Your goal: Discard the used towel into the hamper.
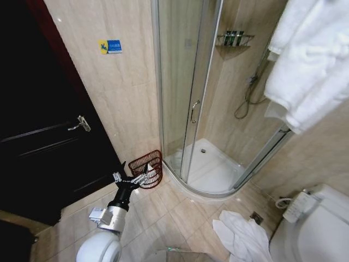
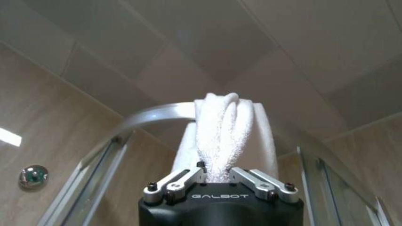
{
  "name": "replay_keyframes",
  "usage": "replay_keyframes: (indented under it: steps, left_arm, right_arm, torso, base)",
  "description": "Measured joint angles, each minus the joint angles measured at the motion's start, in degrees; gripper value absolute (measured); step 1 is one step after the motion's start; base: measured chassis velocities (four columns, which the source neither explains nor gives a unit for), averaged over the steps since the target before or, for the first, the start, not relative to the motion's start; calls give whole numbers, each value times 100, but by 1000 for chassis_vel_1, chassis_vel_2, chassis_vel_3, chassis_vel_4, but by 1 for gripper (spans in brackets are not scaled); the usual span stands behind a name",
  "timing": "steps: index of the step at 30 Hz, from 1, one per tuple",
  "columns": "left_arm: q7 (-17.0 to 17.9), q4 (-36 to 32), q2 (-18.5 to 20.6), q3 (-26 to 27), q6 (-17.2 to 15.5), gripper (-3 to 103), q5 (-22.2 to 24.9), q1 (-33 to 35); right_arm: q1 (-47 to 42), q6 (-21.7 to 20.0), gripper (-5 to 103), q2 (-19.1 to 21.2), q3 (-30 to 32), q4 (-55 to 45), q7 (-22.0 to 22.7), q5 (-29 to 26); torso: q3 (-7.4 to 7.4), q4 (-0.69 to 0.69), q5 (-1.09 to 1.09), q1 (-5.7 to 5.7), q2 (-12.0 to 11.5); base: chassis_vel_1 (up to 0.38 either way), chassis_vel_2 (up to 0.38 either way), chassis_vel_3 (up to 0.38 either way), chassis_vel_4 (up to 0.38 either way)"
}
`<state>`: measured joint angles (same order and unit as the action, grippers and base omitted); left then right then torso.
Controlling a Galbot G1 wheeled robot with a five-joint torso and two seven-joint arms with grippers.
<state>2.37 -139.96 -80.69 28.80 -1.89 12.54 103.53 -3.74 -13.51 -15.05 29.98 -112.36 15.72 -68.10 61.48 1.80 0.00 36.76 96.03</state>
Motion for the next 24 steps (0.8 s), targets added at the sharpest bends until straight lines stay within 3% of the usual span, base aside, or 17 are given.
replay_keyframes:
  steps: [11,15,24]
  left_arm:
    - [0,0,0,0,0,100,0,0]
    - [0,0,0,0,0,100,0,0]
    - [0,0,0,0,0,100,0,0]
  right_arm:
    - [-721,337,5,-152,412,-397,102,242]
    - [-1854,625,5,-511,948,-382,-82,666]
    - [-3229,931,5,-1337,1565,-471,-273,1212]
  torso:
    - [0,-1,-1,1,0]
    - [1,-1,2,1,0]
    - [1,-1,-2,1,0]
  base:
    - [0,0,0,0]
    - [0,0,0,0]
    - [0,0,0,0]
